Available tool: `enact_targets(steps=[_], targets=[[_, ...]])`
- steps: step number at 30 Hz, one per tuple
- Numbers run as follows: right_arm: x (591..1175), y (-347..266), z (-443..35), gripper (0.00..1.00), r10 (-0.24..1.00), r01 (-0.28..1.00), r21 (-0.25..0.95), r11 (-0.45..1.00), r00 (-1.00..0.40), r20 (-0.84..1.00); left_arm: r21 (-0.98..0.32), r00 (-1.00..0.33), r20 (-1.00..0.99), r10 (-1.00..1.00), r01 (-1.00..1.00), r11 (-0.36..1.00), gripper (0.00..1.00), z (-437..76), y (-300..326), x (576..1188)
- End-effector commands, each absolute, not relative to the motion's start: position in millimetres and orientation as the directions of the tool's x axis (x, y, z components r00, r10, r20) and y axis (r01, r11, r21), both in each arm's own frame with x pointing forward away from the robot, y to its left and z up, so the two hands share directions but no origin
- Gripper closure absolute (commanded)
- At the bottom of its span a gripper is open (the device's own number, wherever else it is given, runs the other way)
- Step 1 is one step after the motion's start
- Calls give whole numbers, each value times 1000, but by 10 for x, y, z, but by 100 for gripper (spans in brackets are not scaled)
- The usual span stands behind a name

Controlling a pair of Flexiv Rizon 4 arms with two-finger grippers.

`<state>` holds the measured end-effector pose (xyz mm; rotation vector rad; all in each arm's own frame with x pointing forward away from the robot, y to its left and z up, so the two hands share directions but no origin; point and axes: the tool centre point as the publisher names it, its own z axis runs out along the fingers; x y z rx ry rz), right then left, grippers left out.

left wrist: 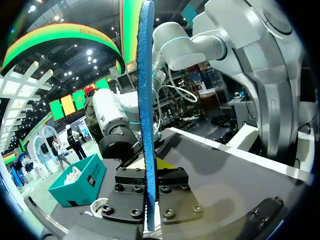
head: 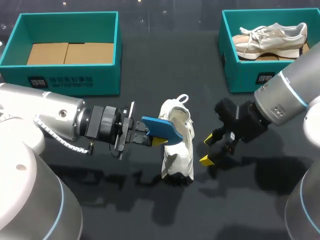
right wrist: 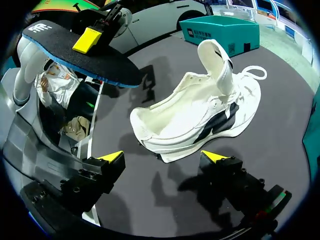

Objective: Take the shoe out of the shoebox, open the shoe tongue, remove and reinsert the insole, then place the shoe into the shoebox

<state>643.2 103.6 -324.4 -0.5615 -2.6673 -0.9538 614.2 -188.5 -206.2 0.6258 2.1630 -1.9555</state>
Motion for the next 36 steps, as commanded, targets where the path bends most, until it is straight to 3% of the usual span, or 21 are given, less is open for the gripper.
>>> enact_targets(steps=[1, 12, 24, 36], targets=[[6445, 1168, -3403, 0, 294, 424, 538, 728, -903, 313, -924, -917, -374, 140, 382, 32, 100, -2235, -1921, 6137], [6431, 1150, -3413, 0, 304, 425, 541, 726, -903, 302, -924, -917, -374, 139, 381, 31, 100, -2250, -1947, 6139], [6537, 1080, -3376, 0, 143, 180, 533, 827, -983, 111, -926, -922, -376, 90, 378, 10, 100, -2317, -2092, 6262], [6546, 1085, -3393, 0, 159, 174, 497, 850, -985, 72, -916, -910, -399, 116, 400, -11, 100, -2401, -2188, 6252]])
